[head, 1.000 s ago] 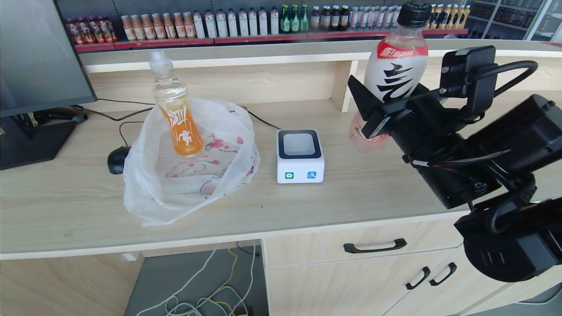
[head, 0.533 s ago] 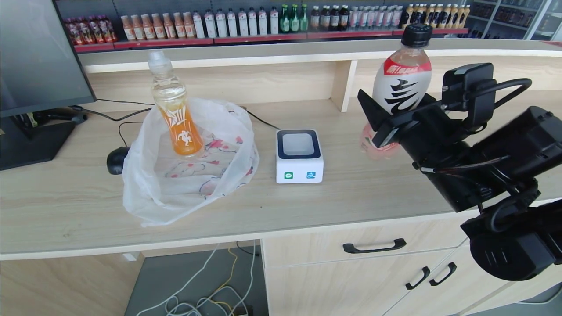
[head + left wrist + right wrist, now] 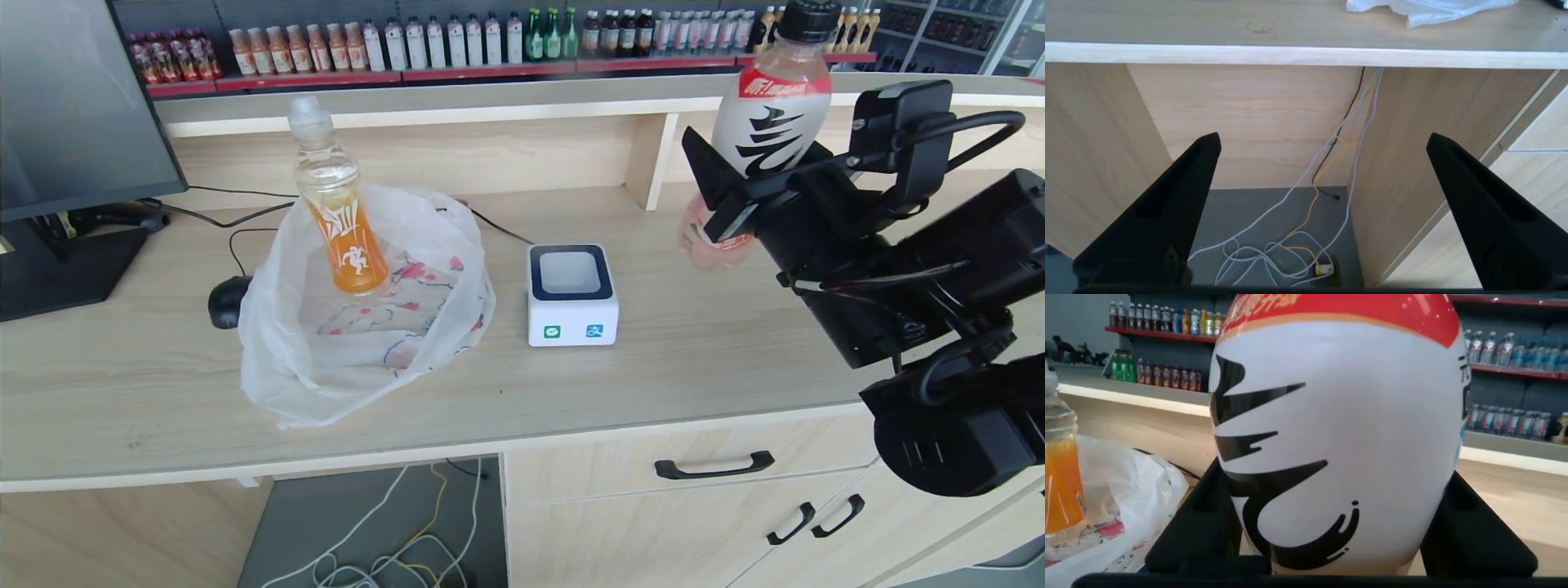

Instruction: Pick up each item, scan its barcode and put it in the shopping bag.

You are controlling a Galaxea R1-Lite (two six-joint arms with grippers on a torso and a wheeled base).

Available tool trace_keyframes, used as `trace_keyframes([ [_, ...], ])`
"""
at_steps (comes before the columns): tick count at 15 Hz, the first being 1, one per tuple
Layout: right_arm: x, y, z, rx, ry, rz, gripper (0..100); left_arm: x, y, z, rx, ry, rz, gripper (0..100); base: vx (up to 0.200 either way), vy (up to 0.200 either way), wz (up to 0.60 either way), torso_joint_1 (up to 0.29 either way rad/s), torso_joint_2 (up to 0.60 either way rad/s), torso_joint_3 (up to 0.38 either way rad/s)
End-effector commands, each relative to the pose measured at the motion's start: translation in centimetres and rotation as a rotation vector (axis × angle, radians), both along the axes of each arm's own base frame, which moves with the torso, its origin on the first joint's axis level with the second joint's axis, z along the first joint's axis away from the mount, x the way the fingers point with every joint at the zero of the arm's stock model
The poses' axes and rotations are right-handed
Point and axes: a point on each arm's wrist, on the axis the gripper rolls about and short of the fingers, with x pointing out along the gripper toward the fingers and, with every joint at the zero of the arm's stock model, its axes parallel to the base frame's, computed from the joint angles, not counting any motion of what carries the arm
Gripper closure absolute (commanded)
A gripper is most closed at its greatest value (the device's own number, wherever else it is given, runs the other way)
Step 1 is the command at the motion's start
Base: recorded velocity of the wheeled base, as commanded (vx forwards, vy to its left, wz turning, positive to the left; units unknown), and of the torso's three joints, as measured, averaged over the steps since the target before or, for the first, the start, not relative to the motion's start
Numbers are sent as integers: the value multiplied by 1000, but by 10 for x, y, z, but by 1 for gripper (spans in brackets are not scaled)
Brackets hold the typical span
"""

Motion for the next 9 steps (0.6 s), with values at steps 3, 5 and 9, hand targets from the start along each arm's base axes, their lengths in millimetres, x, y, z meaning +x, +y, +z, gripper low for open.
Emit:
trace_keyframes([
  [3,2,4,-2,5,3,12,100,0,0,0,-1,-2,0,0,0,200,0,7,9,1],
  [5,0,8,-3,2,7,26,100,0,0,0,2,-2,0,0,0,200,0,0,2,5],
  [9,-1,11,-5,-1,14,35,100,0,0,0,0,-2,0,0,0,0,0,0,0,0],
])
